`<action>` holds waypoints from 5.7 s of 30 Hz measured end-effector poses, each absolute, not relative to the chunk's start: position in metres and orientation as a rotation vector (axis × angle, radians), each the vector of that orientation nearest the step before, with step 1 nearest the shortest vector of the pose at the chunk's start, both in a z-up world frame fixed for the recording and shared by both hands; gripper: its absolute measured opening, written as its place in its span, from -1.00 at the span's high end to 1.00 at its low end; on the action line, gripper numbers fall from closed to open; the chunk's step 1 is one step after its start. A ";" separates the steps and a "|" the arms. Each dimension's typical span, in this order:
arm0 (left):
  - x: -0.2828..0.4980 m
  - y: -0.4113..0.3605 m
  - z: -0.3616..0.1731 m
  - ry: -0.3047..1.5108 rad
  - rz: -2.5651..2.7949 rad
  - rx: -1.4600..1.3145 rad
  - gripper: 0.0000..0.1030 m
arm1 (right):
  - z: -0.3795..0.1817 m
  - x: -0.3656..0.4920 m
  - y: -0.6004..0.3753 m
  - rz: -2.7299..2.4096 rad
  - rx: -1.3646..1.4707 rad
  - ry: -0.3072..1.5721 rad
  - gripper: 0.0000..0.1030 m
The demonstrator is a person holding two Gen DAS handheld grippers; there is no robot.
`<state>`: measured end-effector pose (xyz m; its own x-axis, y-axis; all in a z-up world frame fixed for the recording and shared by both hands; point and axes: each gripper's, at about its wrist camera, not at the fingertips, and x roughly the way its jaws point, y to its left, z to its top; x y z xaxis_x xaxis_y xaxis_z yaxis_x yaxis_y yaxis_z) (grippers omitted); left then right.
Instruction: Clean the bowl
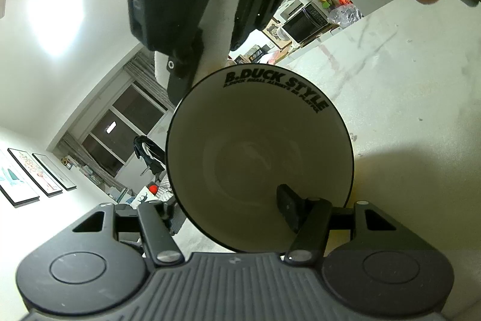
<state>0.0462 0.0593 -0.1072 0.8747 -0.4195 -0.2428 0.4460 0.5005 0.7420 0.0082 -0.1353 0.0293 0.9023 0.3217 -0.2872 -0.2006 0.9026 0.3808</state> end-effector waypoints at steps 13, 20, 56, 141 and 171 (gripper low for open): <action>0.031 0.060 -0.091 0.030 -0.522 0.907 -0.21 | 0.037 0.001 -0.107 0.341 0.211 0.336 0.65; 0.028 0.065 -0.087 0.023 -0.524 0.910 -0.21 | 0.040 -0.001 -0.117 0.271 0.151 0.357 0.64; 0.022 0.081 -0.083 0.024 -0.523 0.907 -0.22 | 0.064 0.041 -0.149 0.484 0.077 0.572 0.64; 0.017 0.085 -0.075 0.080 -0.555 0.894 -0.05 | 0.019 0.061 -0.158 0.449 0.340 0.590 0.63; 0.050 0.093 -0.046 0.316 -0.560 0.676 0.26 | -0.016 0.074 -0.182 0.463 0.812 0.445 0.63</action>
<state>0.0500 0.0933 -0.0455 0.8079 -0.3830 -0.4479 0.5815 0.6415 0.5003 0.0743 -0.1820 -0.0162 0.8116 0.5497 -0.1980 -0.2197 0.6011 0.7684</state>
